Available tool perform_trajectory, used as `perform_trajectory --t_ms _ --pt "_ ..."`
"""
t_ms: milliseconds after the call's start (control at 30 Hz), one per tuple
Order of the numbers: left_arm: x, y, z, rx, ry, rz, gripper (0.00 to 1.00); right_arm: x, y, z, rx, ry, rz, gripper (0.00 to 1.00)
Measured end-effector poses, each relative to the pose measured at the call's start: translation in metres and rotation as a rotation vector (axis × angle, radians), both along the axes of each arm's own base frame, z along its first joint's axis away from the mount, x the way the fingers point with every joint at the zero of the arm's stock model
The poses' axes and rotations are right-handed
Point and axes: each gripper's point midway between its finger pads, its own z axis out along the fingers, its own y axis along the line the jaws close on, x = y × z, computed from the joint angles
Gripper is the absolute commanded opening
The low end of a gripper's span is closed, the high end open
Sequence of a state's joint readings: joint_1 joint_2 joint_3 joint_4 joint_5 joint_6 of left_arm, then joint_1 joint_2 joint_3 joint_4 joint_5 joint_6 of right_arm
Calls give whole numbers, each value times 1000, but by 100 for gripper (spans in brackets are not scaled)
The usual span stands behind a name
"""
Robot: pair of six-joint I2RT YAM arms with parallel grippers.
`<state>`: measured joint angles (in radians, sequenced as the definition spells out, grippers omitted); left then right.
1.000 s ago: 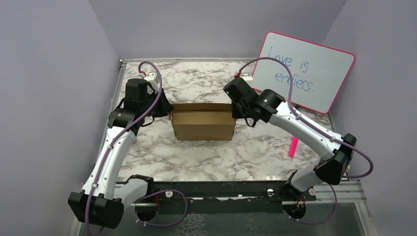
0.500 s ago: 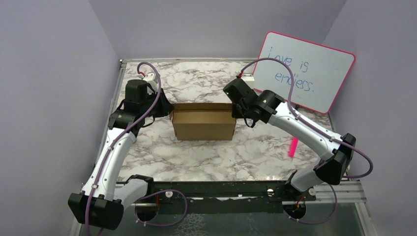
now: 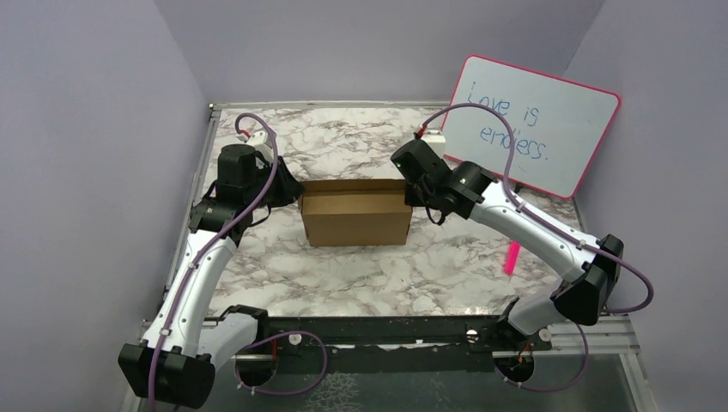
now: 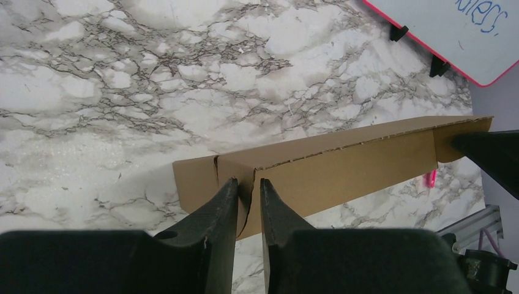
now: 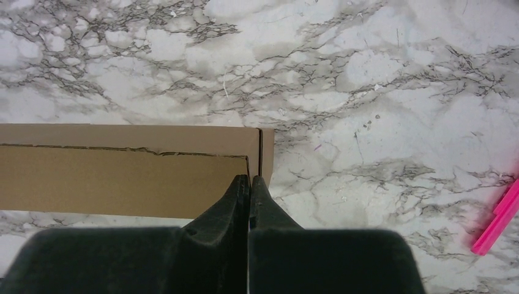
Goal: Fold the paper box
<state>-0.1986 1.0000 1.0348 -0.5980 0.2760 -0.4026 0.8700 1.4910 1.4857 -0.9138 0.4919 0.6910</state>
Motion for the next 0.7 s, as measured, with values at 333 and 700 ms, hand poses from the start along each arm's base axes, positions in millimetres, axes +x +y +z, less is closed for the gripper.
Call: perform_trajectory --t_ms 333,700 --pt "1 -2 3 -37 -13 20 22 -3 -3 -1 37 -33 12 1" --pt "-2 -4 5 -113 -1 80 26 -2 -3 -1 38 -44 14 1"
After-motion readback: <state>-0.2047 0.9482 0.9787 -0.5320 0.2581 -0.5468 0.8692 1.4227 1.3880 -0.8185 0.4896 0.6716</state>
